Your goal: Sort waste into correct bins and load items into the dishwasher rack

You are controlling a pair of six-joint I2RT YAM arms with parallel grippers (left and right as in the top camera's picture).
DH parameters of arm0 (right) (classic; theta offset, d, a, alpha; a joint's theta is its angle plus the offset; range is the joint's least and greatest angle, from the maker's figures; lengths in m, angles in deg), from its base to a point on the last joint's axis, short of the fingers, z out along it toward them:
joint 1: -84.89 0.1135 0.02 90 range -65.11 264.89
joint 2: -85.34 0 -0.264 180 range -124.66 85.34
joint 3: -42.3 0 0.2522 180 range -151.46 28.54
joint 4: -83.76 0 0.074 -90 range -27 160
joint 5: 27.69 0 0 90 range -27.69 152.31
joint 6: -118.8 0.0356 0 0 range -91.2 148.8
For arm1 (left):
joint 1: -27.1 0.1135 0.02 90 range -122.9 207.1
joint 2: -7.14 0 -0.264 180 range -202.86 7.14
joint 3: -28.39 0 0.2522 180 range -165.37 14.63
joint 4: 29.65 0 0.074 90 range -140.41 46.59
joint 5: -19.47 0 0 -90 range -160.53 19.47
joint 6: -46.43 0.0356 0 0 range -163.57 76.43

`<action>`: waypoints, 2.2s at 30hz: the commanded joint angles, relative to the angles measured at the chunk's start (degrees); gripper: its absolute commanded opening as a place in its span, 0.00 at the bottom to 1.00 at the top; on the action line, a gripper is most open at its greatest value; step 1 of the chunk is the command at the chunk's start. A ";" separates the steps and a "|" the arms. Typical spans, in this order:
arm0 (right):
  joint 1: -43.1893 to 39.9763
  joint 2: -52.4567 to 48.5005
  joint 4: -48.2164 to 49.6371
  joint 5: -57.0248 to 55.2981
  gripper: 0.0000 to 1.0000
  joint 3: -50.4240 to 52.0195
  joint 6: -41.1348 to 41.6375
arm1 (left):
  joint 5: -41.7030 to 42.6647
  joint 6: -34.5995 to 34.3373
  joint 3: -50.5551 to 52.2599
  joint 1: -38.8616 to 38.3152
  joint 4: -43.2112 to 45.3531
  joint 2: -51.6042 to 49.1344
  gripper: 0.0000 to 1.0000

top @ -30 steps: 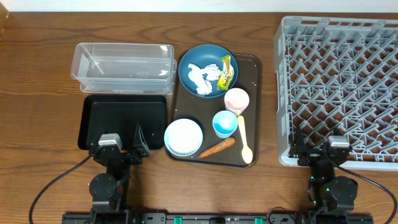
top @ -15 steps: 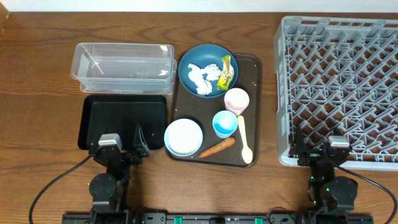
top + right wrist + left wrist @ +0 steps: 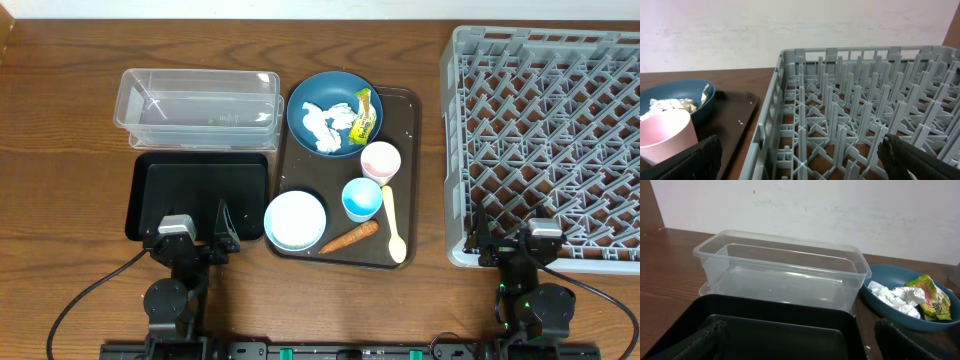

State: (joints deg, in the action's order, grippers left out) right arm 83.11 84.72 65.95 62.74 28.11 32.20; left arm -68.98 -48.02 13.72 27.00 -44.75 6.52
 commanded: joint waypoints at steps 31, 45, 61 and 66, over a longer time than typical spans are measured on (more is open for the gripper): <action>0.46 0.24 0.09 -0.20 0.99 0.11 -0.68 | -0.72 0.33 0.68 0.15 -2.69 0.39 0.95; 0.46 0.00 0.35 -0.24 0.99 -2.62 2.12 | -0.48 -7.30 -3.15 0.13 -2.71 -5.16 0.95; 0.46 -21.99 -7.19 -0.22 0.99 -20.22 3.39 | 6.03 -7.23 -35.30 0.13 -18.36 -44.22 0.95; 0.46 -35.39 -14.82 0.07 0.99 -29.73 3.39 | 7.87 -7.21 -49.59 0.13 -35.85 -56.65 0.95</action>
State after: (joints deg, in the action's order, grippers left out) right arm 83.11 54.51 53.29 62.74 2.69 34.75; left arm -63.19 -54.55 -29.27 27.00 -76.07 -45.89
